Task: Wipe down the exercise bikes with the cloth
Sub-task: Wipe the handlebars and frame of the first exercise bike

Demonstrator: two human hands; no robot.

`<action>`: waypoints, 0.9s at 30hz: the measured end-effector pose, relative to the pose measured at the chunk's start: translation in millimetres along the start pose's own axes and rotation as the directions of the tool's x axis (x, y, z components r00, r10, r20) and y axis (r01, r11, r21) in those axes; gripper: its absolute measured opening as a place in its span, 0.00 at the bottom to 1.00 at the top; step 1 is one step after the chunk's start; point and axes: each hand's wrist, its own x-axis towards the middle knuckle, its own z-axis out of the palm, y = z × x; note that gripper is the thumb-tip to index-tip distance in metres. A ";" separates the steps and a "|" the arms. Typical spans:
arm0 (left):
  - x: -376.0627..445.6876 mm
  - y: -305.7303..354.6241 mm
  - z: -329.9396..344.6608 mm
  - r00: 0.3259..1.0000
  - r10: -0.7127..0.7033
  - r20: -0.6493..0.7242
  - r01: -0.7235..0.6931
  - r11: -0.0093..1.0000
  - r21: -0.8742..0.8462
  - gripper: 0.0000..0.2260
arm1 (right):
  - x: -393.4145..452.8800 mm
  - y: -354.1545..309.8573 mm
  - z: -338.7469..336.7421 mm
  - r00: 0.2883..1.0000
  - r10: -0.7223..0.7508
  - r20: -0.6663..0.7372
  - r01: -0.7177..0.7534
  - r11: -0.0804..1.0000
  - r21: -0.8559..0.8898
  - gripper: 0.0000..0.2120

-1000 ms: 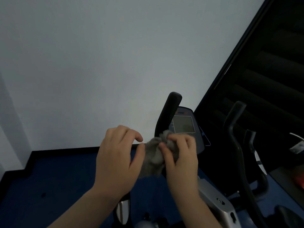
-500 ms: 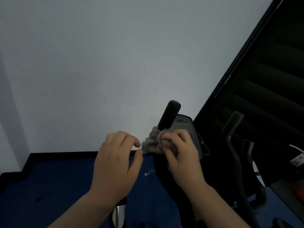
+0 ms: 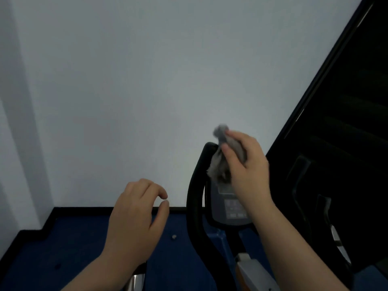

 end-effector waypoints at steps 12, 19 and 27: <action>0.0 3.0 -0.2 0.999 -0.036 0.004 0.036 0.998 0.049 0.08 | -35.6 10.4 41.2 0.934 0.356 0.019 -0.318 0.810 0.492 0.12; -0.1 3.1 0.6 0.999 -0.040 -0.014 0.041 0.998 0.047 0.09 | -76.7 21.7 17.0 0.922 0.364 0.130 -0.384 0.899 0.210 0.16; -1.0 1.9 1.4 0.999 -0.041 -0.028 0.042 0.998 0.049 0.10 | -82.3 6.7 41.3 0.923 0.360 0.134 -0.375 0.920 0.113 0.04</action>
